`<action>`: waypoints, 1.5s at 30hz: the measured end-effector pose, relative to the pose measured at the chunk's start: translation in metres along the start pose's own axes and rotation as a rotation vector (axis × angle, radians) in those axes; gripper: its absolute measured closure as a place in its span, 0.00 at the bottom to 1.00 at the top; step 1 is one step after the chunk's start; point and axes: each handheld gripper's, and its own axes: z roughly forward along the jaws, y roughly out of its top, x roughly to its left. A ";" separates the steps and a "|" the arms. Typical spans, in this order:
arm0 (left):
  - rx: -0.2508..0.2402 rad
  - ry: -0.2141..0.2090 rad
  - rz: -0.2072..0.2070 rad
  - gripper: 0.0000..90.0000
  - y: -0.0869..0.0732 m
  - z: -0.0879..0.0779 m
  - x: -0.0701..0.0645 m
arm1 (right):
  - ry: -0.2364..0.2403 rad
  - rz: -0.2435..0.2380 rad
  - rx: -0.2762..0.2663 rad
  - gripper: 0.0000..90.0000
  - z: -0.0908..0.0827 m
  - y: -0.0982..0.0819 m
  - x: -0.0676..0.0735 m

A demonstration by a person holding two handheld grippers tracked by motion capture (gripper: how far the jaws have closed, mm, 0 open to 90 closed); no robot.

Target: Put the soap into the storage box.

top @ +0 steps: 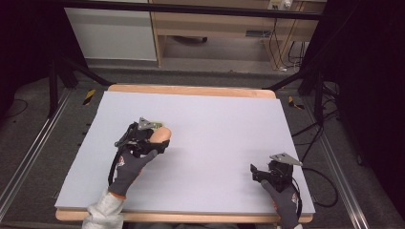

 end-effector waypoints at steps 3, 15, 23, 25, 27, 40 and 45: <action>0.001 0.007 -0.005 0.35 0.002 0.001 0.004 | 0.002 0.003 0.001 0.08 0.000 0.000 0.001; 0.014 0.049 -0.034 0.35 0.001 0.008 0.023 | 0.000 0.003 -0.002 0.08 0.000 0.000 0.000; 0.018 0.075 -0.057 0.35 0.003 0.018 0.036 | 0.000 0.004 0.002 0.08 0.001 0.000 0.001; 0.020 0.078 -0.064 0.35 0.003 0.020 0.039 | -0.002 0.004 0.002 0.08 0.001 0.000 0.001; 0.018 0.081 -0.069 0.35 0.004 0.022 0.041 | -0.002 0.004 0.002 0.08 0.001 0.000 0.000; 0.045 0.103 -0.082 0.35 -0.001 0.036 0.052 | -0.001 0.002 0.002 0.08 0.001 0.000 0.001; 0.053 0.110 -0.086 0.35 -0.004 0.040 0.054 | -0.003 -0.001 0.003 0.08 0.001 0.000 0.001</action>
